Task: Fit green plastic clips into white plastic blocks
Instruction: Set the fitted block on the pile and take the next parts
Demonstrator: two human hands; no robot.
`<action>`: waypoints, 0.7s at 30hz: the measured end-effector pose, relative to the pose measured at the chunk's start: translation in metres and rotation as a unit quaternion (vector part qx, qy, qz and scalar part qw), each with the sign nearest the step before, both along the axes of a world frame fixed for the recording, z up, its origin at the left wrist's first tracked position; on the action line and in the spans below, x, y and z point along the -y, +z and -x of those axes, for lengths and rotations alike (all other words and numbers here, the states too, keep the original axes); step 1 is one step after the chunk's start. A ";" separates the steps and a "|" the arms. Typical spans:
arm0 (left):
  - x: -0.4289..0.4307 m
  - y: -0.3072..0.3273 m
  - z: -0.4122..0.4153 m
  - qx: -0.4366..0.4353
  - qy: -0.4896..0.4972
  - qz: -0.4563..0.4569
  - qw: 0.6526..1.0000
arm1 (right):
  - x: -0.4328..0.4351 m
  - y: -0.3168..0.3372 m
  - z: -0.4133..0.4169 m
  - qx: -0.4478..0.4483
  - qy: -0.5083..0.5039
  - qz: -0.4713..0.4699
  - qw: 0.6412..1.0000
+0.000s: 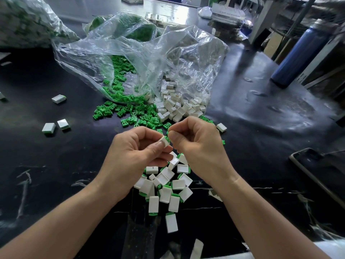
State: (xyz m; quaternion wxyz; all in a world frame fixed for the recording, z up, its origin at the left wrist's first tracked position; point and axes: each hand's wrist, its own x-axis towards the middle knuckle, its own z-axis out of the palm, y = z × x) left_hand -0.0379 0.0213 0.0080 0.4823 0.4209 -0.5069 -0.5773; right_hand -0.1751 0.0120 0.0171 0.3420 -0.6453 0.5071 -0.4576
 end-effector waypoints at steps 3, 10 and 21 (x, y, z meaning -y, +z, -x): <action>-0.001 0.000 0.000 0.003 0.007 0.013 1.000 | -0.001 -0.001 -0.002 0.000 0.010 0.007 1.000; -0.001 -0.001 0.002 -0.050 0.010 -0.006 0.999 | -0.002 0.000 -0.002 0.031 0.009 0.004 0.999; 0.001 0.007 -0.003 0.033 0.017 0.044 0.998 | -0.007 0.008 -0.002 0.119 0.075 -0.047 0.989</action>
